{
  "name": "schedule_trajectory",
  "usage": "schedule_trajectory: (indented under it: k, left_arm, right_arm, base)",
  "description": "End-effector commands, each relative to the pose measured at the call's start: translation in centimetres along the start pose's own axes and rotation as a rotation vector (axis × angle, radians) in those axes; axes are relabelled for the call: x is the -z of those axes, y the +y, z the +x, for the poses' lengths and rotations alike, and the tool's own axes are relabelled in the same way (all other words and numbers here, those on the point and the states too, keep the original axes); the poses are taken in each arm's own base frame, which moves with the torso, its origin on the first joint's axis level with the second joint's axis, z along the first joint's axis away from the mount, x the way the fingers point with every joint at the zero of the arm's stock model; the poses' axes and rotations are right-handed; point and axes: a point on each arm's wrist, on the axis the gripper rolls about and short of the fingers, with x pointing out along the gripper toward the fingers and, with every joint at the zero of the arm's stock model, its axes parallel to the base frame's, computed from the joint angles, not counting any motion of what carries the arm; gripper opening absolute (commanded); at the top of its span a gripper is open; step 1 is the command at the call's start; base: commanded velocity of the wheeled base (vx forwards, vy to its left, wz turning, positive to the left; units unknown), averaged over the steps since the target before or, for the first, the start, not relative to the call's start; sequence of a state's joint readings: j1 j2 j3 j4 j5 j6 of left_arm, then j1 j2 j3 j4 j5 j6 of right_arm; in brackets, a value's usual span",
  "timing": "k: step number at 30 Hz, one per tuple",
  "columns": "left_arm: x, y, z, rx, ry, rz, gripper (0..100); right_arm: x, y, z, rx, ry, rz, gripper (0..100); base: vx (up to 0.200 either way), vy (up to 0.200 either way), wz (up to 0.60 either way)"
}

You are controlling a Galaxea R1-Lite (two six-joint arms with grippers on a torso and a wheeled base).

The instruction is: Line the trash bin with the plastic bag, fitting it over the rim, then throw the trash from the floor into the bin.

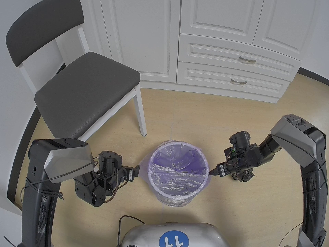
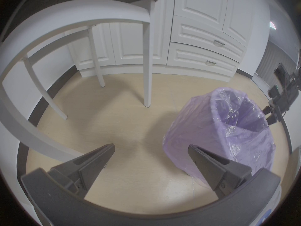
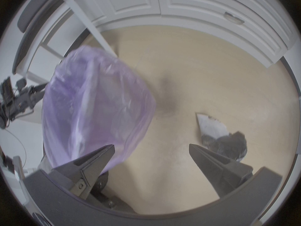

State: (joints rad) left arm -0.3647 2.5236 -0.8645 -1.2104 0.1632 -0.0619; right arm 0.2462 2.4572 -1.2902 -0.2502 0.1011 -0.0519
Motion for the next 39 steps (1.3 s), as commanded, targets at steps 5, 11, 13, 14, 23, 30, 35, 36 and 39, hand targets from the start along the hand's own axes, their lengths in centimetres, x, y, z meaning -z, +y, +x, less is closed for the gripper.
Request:
schedule_trajectory:
  k: [5,11,13,14,23,30,35,36,39]
  left_arm:
    - [-1.2,3.6,-4.0,-0.072,-0.068,-0.048,100]
    - [-1.2,5.0,-5.8,-0.105,-0.096,-0.07,100]
    - [-1.0,5.1,-6.0,-0.104,-0.109,-0.073,100]
    - [-1.0,5.1,-6.0,-0.104,-0.109,-0.073,100]
    - [-1.0,4.5,-6.3,-0.134,-0.13,-0.071,100]
    - [-0.9,3.4,-6.2,-0.102,-0.131,-0.079,100]
    - [-0.8,3.0,-6.4,-0.09,-0.127,-0.078,100]
    - [-0.8,3.0,-6.5,-0.09,-0.124,-0.081,100]
    - [-0.3,3.2,-6.8,-0.09,-0.102,-0.099,100]
  right_arm:
    - [-2.4,-0.5,3.5,0.009,-0.088,0.046,100]
    - [-4.1,0.0,4.5,-0.004,-0.153,0.117,100]
    - [-4.9,-0.1,4.3,-0.009,-0.183,0.159,100]
    - [-4.9,-0.1,4.3,-0.009,-0.183,0.159,100]
    - [-7.4,1.3,5.2,-0.044,-0.284,0.345,100]
    - [-9.3,0.9,6.3,-0.005,-0.388,0.472,100]
    - [-9.9,-0.5,4.6,0.142,-0.397,0.474,100]
    - [-10.0,-0.8,4.2,0.179,-0.393,0.453,100]
    - [-8.1,-2.1,2.3,0.426,-0.197,0.26,0]
  base:
    - [0.0,0.0,0.0]
    - [0.0,0.0,0.0]
    - [0.0,0.0,0.0]
    - [0.0,0.0,0.0]
    - [0.0,0.0,0.0]
    - [0.0,0.0,0.0]
    - [0.0,0.0,0.0]
    - [0.0,0.0,0.0]
    - [0.0,0.0,0.0]
